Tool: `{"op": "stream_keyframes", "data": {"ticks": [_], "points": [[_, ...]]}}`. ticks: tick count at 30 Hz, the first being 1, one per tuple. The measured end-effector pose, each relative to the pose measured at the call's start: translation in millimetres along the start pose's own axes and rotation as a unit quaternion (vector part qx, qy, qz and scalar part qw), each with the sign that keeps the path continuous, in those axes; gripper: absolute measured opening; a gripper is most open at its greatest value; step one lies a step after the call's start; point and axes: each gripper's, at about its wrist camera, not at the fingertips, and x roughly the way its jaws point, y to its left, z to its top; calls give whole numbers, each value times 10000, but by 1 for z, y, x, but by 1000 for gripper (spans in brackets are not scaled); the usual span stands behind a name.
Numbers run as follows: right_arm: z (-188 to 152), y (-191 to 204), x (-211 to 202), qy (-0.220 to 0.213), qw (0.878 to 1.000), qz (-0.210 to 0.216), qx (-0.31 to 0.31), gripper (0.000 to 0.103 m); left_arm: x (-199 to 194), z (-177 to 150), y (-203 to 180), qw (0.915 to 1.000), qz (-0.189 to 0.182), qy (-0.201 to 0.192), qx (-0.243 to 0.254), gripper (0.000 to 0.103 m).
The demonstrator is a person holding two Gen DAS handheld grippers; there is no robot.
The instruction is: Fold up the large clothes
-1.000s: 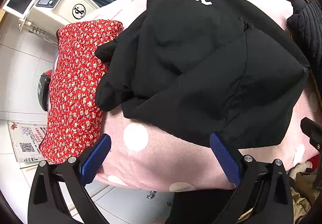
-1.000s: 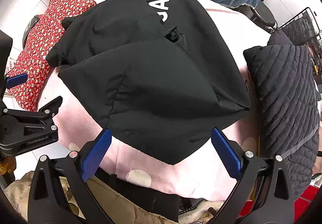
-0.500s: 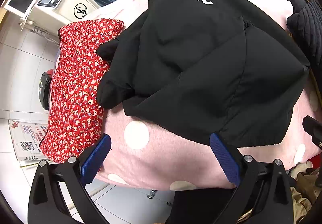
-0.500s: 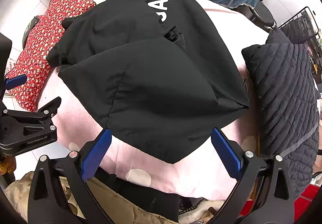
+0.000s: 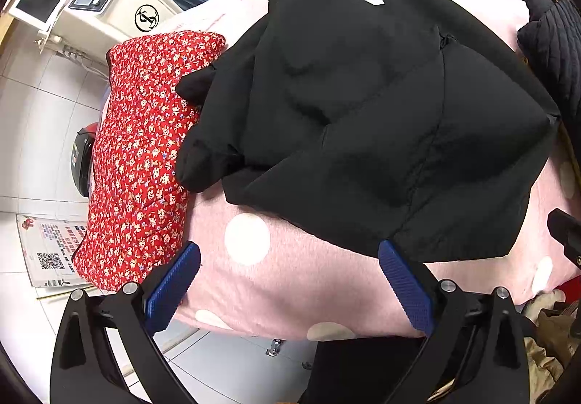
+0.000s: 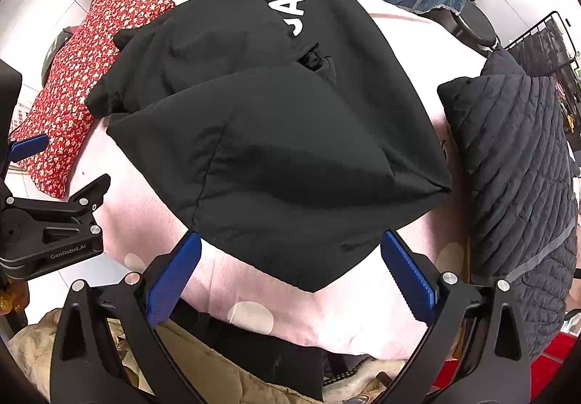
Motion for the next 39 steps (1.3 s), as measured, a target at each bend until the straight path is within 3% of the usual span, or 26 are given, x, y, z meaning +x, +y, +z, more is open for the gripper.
{"op": "stream_keyframes", "data": {"ticks": [11, 19, 27, 31, 35, 39], "points": [[-1, 0, 4, 23, 10000, 18, 28, 97, 13, -4, 10, 9998, -3, 92, -152, 97], [8, 9, 14, -82, 9998, 153, -62, 97, 43, -18, 67, 9958, 108, 225, -883, 96], [39, 54, 33, -158, 9965, 386, -726, 97, 71, -30, 116, 9863, -381, -17, -1607, 96], [61, 97, 39, -360, 9884, 633, -1329, 97, 86, -30, 143, 9776, -734, -143, -1965, 96], [78, 159, 50, -619, 9684, 696, -2315, 97, 92, -20, 171, 9725, -747, -425, -2167, 96], [100, 200, 65, -1076, 9474, 214, -3006, 97, 91, 1, 201, 9711, -594, -799, -2167, 95]]}}
